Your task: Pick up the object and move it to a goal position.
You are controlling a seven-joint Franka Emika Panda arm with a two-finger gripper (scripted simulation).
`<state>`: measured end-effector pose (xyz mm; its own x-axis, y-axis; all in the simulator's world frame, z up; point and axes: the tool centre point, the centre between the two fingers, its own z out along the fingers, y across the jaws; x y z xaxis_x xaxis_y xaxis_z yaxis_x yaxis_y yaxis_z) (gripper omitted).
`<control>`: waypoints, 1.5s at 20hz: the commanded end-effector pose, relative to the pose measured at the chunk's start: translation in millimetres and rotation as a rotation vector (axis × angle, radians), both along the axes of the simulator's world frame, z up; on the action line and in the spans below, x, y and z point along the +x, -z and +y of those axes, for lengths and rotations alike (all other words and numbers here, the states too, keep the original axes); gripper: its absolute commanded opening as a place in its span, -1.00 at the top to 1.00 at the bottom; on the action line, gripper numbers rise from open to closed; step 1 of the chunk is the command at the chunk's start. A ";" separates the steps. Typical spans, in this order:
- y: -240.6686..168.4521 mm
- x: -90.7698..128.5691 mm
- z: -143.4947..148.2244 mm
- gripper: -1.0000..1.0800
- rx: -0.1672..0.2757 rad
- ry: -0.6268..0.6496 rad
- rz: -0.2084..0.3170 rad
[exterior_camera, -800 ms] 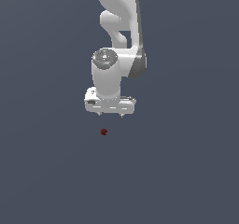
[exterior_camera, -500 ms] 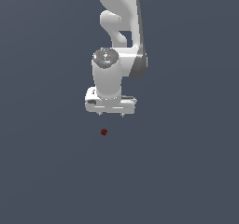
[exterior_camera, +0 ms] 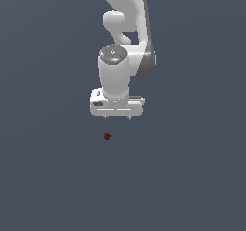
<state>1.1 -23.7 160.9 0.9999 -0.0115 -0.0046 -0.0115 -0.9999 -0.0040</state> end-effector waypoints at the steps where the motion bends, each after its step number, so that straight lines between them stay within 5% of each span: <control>1: 1.8 0.1 -1.5 -0.92 0.000 -0.003 0.001; 30: 93.7 17.0 -59.5 -0.92 -0.003 -0.298 -0.005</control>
